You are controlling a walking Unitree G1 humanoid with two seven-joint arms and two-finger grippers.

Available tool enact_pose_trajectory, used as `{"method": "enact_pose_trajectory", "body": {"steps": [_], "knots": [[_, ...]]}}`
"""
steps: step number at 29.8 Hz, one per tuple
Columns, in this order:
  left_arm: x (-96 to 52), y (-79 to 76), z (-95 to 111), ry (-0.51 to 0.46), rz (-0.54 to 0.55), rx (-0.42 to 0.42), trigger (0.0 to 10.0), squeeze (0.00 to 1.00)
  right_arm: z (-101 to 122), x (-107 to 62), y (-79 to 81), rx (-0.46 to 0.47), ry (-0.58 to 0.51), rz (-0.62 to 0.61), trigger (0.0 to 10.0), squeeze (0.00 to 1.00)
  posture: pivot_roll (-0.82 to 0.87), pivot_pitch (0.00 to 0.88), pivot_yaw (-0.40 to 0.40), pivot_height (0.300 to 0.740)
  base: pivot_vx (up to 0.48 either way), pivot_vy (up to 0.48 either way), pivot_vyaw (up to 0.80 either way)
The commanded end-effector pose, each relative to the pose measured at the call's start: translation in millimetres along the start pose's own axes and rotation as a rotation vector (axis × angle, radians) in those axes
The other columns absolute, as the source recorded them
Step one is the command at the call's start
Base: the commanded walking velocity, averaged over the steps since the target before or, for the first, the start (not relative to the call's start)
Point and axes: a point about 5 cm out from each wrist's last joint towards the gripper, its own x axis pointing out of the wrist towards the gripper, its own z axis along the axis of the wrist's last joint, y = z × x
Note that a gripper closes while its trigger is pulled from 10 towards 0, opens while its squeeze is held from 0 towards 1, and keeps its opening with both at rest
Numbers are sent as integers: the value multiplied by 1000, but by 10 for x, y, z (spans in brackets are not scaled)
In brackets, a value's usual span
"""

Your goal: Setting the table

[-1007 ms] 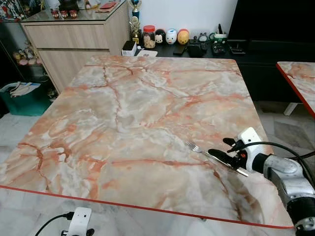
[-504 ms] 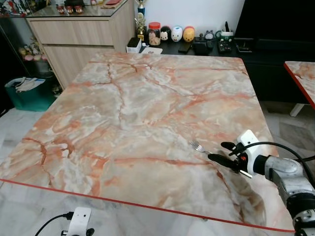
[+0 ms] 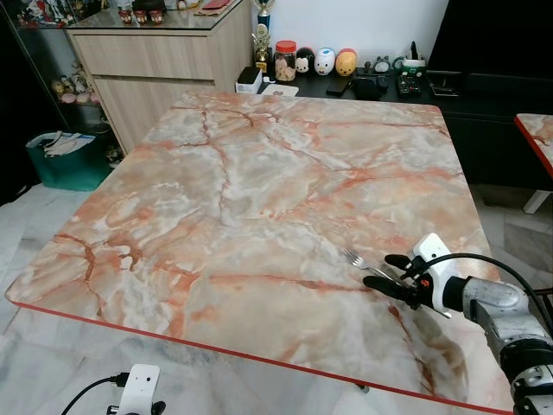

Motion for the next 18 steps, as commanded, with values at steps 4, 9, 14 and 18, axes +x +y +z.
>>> {"method": "enact_pose_trajectory", "body": {"steps": [4,9,14,18], "knots": [[-5,3,-35,16,-3,-6,10000,0,36,36,11,-24,1,13,8235,0,30,0,28,731,0,0,0],[-5,-1,-37,16,-4,-8,10000,0,-9,44,25,-12,10,8,1647,0,35,0,25,731,0,0,0],[-5,-2,-36,16,-4,-11,10000,0,-48,47,37,-8,23,6,1569,0,33,0,25,731,0,0,0],[-4,-3,-36,16,-5,-9,10000,0,-81,36,28,-5,41,-12,1412,0,33,0,25,731,0,0,0]]}}
